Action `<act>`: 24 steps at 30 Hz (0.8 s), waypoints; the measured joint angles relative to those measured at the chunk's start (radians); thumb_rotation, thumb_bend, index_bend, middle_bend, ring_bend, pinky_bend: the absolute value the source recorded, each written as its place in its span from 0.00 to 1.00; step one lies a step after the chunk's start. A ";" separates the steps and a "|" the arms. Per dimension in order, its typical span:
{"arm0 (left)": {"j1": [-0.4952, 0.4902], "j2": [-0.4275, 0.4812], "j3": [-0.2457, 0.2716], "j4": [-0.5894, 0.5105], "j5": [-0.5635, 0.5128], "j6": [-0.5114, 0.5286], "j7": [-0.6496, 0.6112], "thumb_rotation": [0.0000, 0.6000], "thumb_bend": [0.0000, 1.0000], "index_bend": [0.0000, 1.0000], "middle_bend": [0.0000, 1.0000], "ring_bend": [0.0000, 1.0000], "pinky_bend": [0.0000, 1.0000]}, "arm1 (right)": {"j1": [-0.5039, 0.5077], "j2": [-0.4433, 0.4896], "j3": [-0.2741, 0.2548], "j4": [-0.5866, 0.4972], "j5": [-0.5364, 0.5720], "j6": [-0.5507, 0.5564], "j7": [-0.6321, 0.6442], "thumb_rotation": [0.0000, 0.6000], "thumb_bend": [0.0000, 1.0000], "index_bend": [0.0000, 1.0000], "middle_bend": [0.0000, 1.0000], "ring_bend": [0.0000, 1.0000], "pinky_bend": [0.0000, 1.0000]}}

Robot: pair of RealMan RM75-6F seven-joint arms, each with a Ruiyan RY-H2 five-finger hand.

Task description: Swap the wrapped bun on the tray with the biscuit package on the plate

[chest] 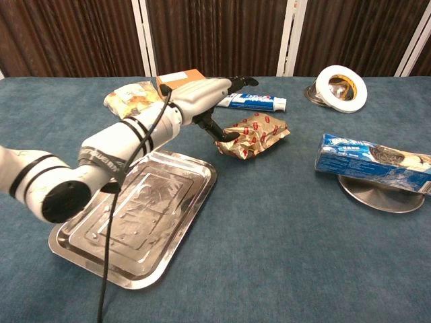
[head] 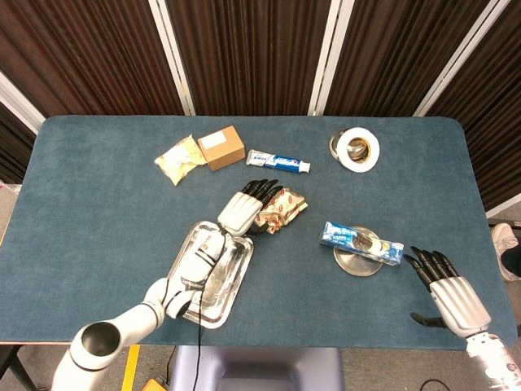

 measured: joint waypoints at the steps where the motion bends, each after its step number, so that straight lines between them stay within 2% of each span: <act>1: 0.024 0.029 0.011 -0.054 0.004 0.022 0.013 1.00 0.32 0.00 0.00 0.00 0.10 | 0.000 -0.021 0.010 0.004 0.011 0.004 -0.008 1.00 0.20 0.00 0.00 0.00 0.00; 6: 0.198 0.241 0.096 -0.426 0.013 0.151 0.105 1.00 0.32 0.00 0.00 0.00 0.09 | 0.038 -0.093 0.057 0.010 0.079 -0.050 -0.085 1.00 0.20 0.00 0.00 0.00 0.00; 8: 0.291 0.350 0.141 -0.576 0.015 0.217 0.141 1.00 0.32 0.00 0.00 0.00 0.09 | 0.075 -0.122 0.084 0.011 0.127 -0.112 -0.134 1.00 0.21 0.00 0.00 0.00 0.00; 11: 0.432 0.492 0.209 -0.720 0.025 0.326 0.178 1.00 0.33 0.00 0.00 0.00 0.09 | 0.141 -0.177 0.132 0.022 0.230 -0.215 -0.210 1.00 0.21 0.01 0.00 0.00 0.00; 12: 0.468 0.524 0.228 -0.744 0.029 0.357 0.188 1.00 0.33 0.00 0.00 0.00 0.09 | 0.160 -0.194 0.146 0.028 0.266 -0.241 -0.236 1.00 0.22 0.02 0.00 0.00 0.00; 14: 0.529 0.575 0.267 -0.768 0.041 0.416 0.206 1.00 0.34 0.00 0.00 0.00 0.09 | 0.202 -0.235 0.175 0.042 0.353 -0.288 -0.307 1.00 0.23 0.11 0.03 0.00 0.01; 17: 0.564 0.606 0.280 -0.760 0.050 0.443 0.205 1.00 0.34 0.00 0.00 0.00 0.09 | 0.255 -0.302 0.206 0.069 0.457 -0.323 -0.422 1.00 0.23 0.23 0.09 0.00 0.04; 19: 0.572 0.612 0.277 -0.755 0.051 0.443 0.193 1.00 0.34 0.00 0.00 0.00 0.09 | 0.292 -0.354 0.224 0.095 0.517 -0.341 -0.492 1.00 0.25 0.32 0.18 0.04 0.12; 24: 0.588 0.622 0.264 -0.733 0.053 0.435 0.173 1.00 0.35 0.00 0.00 0.00 0.09 | 0.356 -0.443 0.254 0.174 0.596 -0.358 -0.557 1.00 0.29 0.54 0.34 0.24 0.37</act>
